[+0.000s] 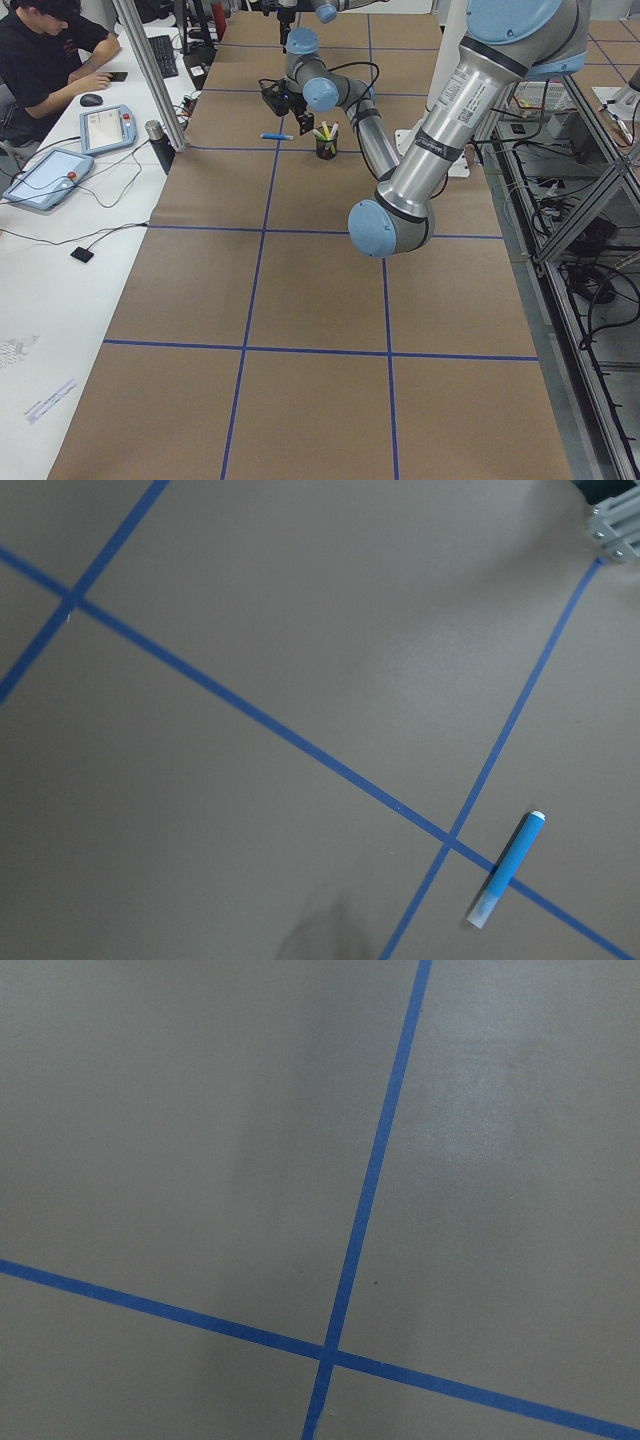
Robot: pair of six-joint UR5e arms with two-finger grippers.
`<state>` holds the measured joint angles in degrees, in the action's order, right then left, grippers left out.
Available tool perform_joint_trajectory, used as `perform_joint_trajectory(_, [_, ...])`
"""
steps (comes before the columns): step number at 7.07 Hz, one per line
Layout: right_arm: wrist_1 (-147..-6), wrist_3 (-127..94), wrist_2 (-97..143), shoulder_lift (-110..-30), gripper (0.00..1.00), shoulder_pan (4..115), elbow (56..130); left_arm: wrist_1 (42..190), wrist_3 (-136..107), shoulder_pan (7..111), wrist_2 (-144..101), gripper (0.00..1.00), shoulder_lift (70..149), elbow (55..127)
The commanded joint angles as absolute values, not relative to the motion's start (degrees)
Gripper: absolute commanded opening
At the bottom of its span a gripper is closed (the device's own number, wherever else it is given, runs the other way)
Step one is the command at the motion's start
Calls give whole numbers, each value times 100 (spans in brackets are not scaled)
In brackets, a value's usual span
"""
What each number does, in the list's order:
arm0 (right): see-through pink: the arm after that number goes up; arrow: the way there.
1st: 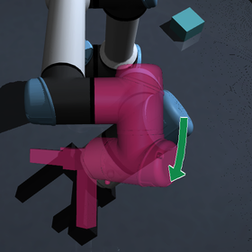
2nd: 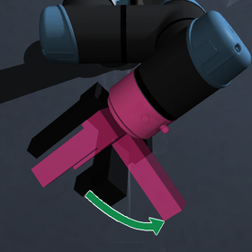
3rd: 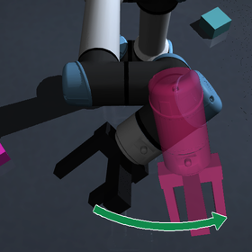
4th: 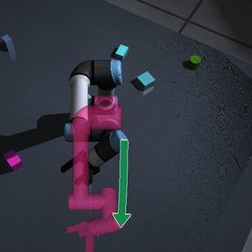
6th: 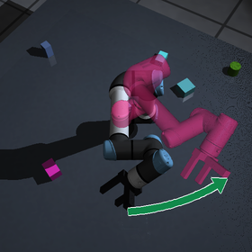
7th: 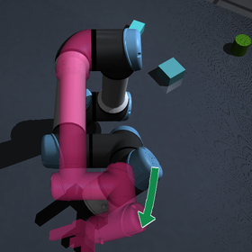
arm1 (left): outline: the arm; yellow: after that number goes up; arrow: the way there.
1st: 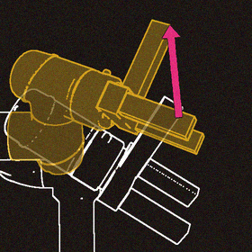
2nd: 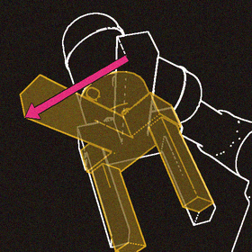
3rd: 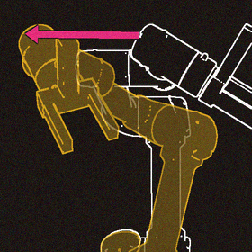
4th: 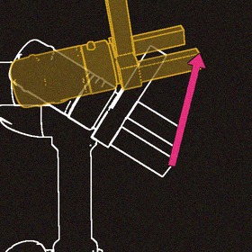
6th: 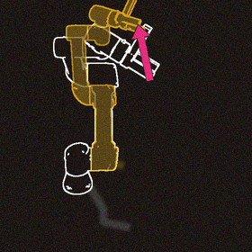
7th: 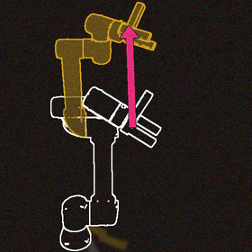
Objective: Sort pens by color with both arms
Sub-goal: 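Move the left gripper over the black mesh pen cup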
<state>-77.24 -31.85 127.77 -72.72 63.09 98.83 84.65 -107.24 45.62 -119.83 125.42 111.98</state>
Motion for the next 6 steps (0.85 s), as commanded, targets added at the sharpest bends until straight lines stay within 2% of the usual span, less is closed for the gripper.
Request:
perform_joint_trajectory(1, [-7726, -3217, 12788, -7347, 99, 6311, 10002, 6905, -10960, 4281, -12023, 97, 13225, 11241])
perform_joint_trajectory(3, [-7717, -3243, 12797, -7444, 99, 6302, 10107, 6583, -10158, 4106, -12216, 97, 13315, 11067])
perform_joint_trajectory(4, [-7717, -3278, 12788, -7453, 99, 6302, 10125, 6566, -9769, 3852, -12304, 97, 13420, 10726])
perform_joint_trajectory(5, [-7708, -3278, 12788, -7471, 99, 6302, 10125, 6583, -9304, 3658, -12322, 97, 13934, 9974])
perform_joint_trajectory(6, [-7699, -3278, 12788, -7479, 99, 6293, 10108, 6635, -8916, 3639, -12331, 97, 14166, 9645])
